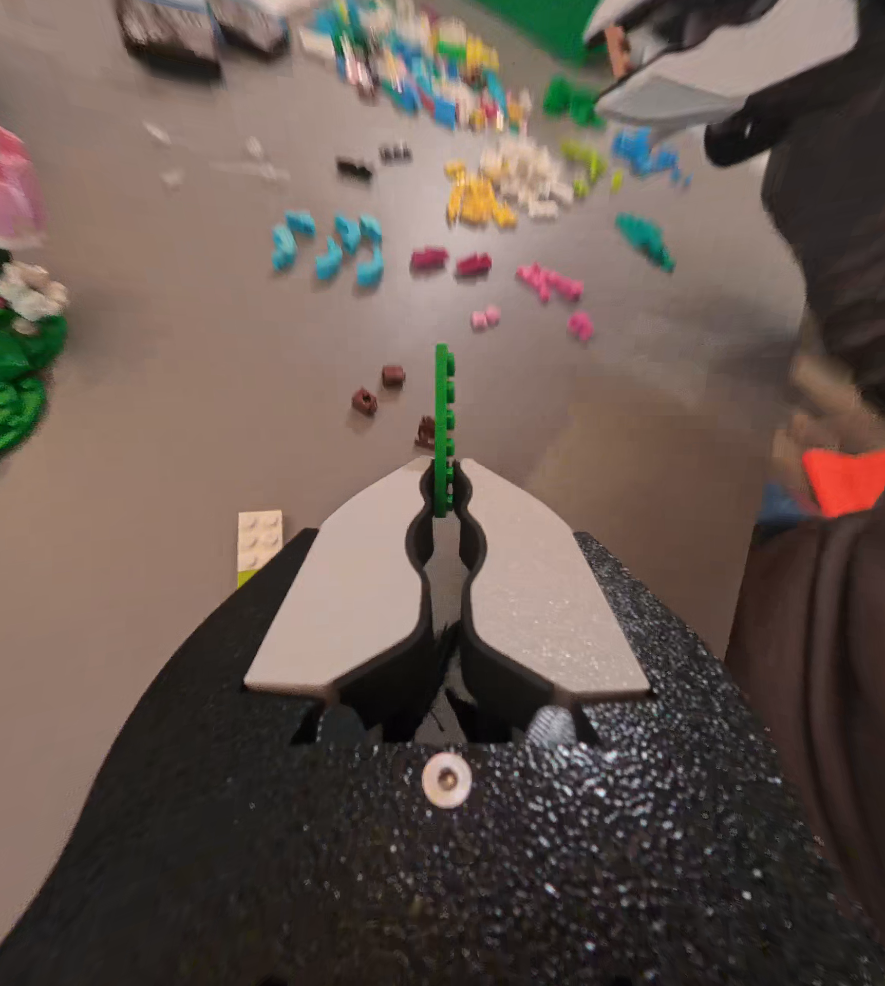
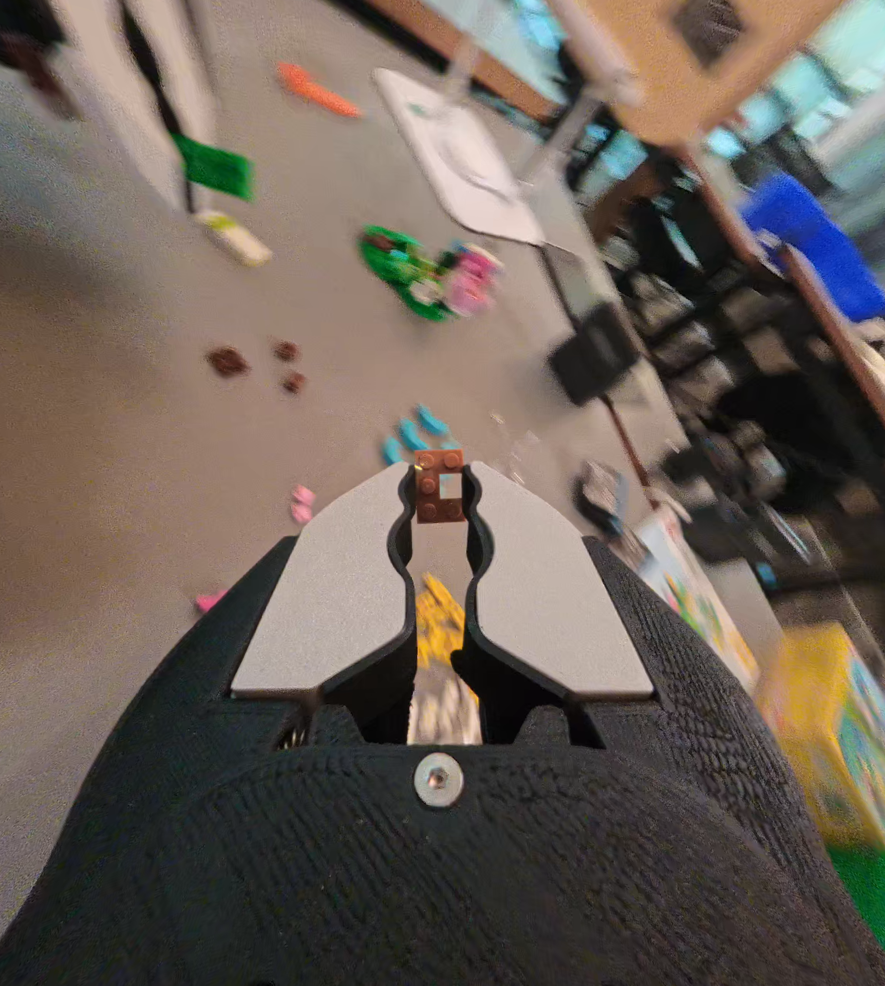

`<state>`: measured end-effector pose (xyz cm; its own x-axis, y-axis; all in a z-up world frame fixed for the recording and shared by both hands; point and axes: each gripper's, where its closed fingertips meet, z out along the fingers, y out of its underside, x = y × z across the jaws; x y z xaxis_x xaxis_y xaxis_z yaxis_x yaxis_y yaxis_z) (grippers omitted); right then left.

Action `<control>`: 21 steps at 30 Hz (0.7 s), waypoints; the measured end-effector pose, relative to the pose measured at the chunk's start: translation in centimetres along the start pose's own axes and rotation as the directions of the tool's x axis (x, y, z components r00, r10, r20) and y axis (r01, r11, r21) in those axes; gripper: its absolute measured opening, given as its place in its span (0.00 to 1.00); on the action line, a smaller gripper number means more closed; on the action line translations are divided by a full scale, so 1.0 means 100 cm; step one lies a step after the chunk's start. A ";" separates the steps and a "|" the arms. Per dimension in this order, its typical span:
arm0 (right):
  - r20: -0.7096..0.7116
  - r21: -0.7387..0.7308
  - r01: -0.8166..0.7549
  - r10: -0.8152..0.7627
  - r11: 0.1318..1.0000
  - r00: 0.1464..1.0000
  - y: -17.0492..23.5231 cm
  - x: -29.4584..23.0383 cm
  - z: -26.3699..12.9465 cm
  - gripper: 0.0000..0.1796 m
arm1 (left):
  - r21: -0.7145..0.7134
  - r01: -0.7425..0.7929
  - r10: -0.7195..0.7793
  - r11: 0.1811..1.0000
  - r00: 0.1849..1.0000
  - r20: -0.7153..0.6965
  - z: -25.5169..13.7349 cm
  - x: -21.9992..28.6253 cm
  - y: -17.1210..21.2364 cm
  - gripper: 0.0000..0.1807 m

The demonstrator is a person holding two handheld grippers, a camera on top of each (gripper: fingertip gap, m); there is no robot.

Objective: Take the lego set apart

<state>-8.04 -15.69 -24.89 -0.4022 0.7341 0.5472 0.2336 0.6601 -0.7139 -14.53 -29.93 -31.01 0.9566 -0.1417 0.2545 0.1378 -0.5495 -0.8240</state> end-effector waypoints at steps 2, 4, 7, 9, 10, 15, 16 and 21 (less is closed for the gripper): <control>-0.205 -0.013 -0.123 0.117 0.992 0.972 0.029 0.034 -0.047 0.08 | 0.110 0.033 -0.031 0.993 0.999 -0.018 -0.008 0.001 -0.012 0.02; -0.386 -0.022 -0.230 0.204 0.973 0.900 0.063 0.053 -0.099 0.08 | 0.203 0.052 -0.046 0.978 0.998 -0.034 -0.014 0.001 -0.023 0.02; -0.468 0.025 -0.369 0.337 0.929 0.817 0.098 0.040 -0.155 0.08 | 0.309 0.103 -0.079 0.945 0.993 -0.087 -0.021 0.004 -0.035 0.02; -0.478 0.050 -0.450 0.416 0.892 0.773 0.116 0.022 -0.175 0.08 | 0.358 0.146 -0.102 0.922 0.985 -0.138 -0.023 0.006 -0.040 0.02; -0.480 0.059 -0.479 0.445 0.876 0.756 0.123 0.013 -0.181 0.08 | 0.363 0.163 -0.109 0.917 0.980 -0.165 -0.023 0.007 -0.040 0.02; -0.388 0.136 -0.537 0.543 0.833 0.745 0.122 -0.024 -0.169 0.08 | 0.381 0.322 -0.200 0.867 0.924 -0.325 -0.020 0.007 -0.041 0.02; -0.370 0.133 -0.534 0.542 0.835 0.755 0.120 -0.027 -0.162 0.08 | 0.381 0.354 -0.206 0.854 0.903 -0.376 -0.021 0.011 -0.041 0.02; -0.186 0.143 -0.497 0.517 0.856 0.836 0.091 -0.025 -0.103 0.08 | 0.388 0.385 -0.151 0.837 0.845 -0.512 -0.025 0.024 -0.040 0.02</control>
<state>4.19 -9.88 -28.28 -0.0510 0.9842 0.1695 0.2737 0.1770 -0.9454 -13.45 -30.13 -25.81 0.6565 -0.4589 0.5987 0.5831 -0.1948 -0.7887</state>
